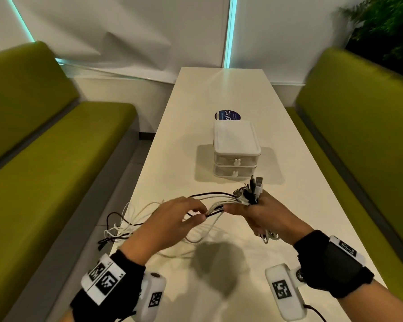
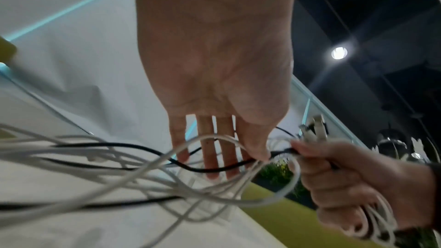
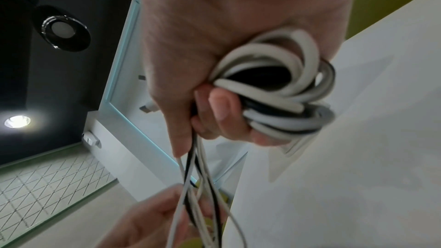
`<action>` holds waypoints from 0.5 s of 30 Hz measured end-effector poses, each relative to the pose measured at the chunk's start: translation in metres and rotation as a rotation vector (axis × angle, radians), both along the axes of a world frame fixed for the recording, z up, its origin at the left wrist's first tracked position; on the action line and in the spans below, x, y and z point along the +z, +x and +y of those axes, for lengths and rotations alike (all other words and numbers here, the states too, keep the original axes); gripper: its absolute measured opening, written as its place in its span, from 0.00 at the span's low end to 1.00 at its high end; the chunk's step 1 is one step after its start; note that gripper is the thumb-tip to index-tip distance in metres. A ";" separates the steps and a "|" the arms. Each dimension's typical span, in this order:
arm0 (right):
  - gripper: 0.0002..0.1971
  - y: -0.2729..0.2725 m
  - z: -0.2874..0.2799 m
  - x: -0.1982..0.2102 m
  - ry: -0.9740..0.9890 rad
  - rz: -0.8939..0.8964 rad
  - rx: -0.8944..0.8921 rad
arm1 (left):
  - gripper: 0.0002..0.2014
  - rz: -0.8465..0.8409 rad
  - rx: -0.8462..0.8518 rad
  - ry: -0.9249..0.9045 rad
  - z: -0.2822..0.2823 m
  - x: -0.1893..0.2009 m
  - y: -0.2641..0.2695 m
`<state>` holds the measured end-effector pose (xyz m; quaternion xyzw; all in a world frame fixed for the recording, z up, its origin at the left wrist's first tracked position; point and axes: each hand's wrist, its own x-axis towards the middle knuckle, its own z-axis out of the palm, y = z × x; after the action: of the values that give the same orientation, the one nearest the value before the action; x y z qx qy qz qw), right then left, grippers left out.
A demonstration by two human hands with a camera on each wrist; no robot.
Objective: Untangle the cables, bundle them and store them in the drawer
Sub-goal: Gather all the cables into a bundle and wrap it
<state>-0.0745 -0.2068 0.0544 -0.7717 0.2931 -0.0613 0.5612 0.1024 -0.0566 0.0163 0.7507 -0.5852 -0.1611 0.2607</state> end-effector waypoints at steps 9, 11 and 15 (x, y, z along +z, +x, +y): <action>0.24 -0.004 -0.006 -0.005 -0.008 0.035 -0.030 | 0.30 -0.222 0.026 0.489 -0.005 -0.012 0.024; 0.24 -0.004 -0.008 -0.005 -0.012 0.046 -0.035 | 0.27 -0.213 0.128 0.493 -0.001 -0.009 0.034; 0.18 0.001 -0.009 -0.006 -0.019 0.076 -0.042 | 0.29 -0.239 0.289 0.510 0.002 -0.006 0.048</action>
<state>-0.0731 -0.2157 0.0488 -0.7724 0.3296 -0.0466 0.5410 0.1500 -0.0548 0.0106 0.8808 -0.4398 -0.1748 0.0135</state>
